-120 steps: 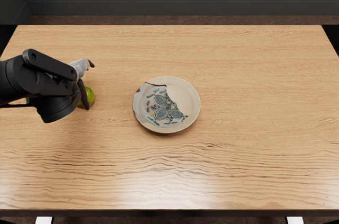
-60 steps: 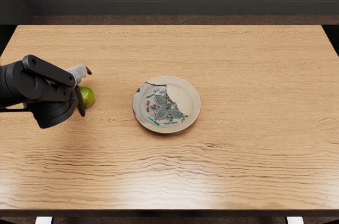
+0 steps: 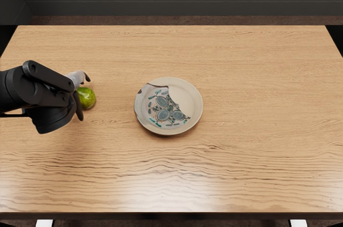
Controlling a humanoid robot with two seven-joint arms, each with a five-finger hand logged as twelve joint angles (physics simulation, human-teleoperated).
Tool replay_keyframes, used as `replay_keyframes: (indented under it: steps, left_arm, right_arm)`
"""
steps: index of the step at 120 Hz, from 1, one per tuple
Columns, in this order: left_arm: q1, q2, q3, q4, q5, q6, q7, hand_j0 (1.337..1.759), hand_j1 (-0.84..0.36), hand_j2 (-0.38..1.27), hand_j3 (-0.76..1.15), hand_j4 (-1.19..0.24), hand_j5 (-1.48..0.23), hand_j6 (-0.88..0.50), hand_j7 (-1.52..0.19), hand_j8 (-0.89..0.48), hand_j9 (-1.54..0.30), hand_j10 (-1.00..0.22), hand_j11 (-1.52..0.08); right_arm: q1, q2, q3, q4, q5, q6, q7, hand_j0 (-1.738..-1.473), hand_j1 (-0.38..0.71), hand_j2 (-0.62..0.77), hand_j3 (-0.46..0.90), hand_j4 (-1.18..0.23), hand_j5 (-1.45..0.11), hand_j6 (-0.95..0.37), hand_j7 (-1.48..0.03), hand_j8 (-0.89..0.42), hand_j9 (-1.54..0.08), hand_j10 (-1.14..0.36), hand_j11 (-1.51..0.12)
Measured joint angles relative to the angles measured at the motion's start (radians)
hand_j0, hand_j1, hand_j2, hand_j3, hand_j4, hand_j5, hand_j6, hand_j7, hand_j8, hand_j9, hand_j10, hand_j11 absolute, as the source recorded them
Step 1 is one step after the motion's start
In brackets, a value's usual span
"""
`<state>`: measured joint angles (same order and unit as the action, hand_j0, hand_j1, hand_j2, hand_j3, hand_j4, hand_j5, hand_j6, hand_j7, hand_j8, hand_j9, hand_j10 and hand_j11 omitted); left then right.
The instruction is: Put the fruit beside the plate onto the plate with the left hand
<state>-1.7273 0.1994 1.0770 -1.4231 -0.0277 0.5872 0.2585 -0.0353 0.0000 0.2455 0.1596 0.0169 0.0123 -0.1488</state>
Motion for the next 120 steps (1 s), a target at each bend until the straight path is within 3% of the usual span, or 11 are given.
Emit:
replay_keyframes:
  steps: [71,77,80,91,102,105,110,120]
  left_arm:
    - [0.009,-0.014,0.001,0.002,0.003,-0.003,0.000,1.658,-0.06,0.07,0.00,-0.34,-0.45,-0.34,-0.45,-0.34,-0.45,-0.34,-0.45]
    - [0.013,-0.014,0.001,0.002,0.003,-0.011,0.003,1.658,-0.14,0.08,0.00,-0.41,-0.53,-0.39,-0.50,-0.41,-0.53,-0.41,-0.53]
    - [0.013,-0.014,0.001,0.002,0.005,-0.026,0.003,1.658,-0.20,0.10,0.00,-0.41,-0.59,-0.27,-0.64,-0.40,-0.55,-0.47,-0.60]
    - [0.010,-0.012,0.002,0.005,0.010,-0.069,0.004,1.657,-0.36,0.12,0.00,-0.27,-0.73,0.01,-0.98,-0.11,-0.92,-0.62,-0.78]
    - [0.008,-0.012,0.001,0.005,0.010,-0.074,0.006,1.658,-0.45,0.24,0.00,-0.27,-0.71,0.02,-0.99,-0.11,-0.91,-0.72,-0.90]
    - [0.005,-0.010,0.001,0.005,0.009,-0.080,0.007,1.659,-0.49,0.42,0.00,-0.29,-0.69,-0.01,-0.94,-0.13,-0.86,-0.73,-0.92]
    - [-0.003,-0.008,0.001,0.005,0.001,-0.087,0.007,1.659,-0.45,0.34,0.00,-0.29,-0.73,-0.10,-0.83,-0.20,-0.76,-0.77,-0.94]
    - [-0.020,-0.006,-0.001,0.003,-0.007,-0.103,0.008,1.655,-0.43,0.27,0.00,-0.29,-0.88,-0.14,-0.94,-0.23,-0.89,-0.79,-1.00]
  right_arm:
    - [0.000,0.000,0.000,0.000,0.000,0.000,0.000,-1.658,-0.35,0.00,0.00,0.00,0.00,0.00,0.00,0.00,0.00,0.00,0.00]
    - [0.000,0.000,0.000,0.000,0.000,0.000,0.000,-1.658,-0.35,0.00,0.00,0.00,0.00,0.00,0.00,0.00,0.00,0.00,0.00]
    - [0.000,0.000,0.000,0.000,0.000,0.000,0.000,-1.658,-0.35,0.00,0.00,0.00,0.00,0.00,0.00,0.00,0.00,0.00,0.00]
    - [0.000,0.000,0.000,0.000,0.000,0.000,0.000,-1.658,-0.35,0.00,0.00,0.00,0.00,0.00,0.00,0.00,0.00,0.00,0.00]
    - [0.000,0.000,0.000,0.000,0.000,0.000,0.000,-1.658,-0.35,0.00,0.00,0.00,0.00,0.00,0.00,0.00,0.00,0.00,0.00]
    - [0.000,0.000,0.000,0.000,0.000,0.000,0.000,-1.658,-0.35,0.00,0.00,0.00,0.00,0.00,0.00,0.00,0.00,0.00,0.00]
    - [0.000,0.000,0.000,0.000,0.000,0.000,0.000,-1.658,-0.35,0.00,0.00,0.00,0.00,0.00,0.00,0.00,0.00,0.00,0.00]
    - [0.000,0.000,0.000,0.000,0.000,0.000,0.000,-1.658,-0.35,0.00,0.00,0.00,0.00,0.00,0.00,0.00,0.00,0.00,0.00]
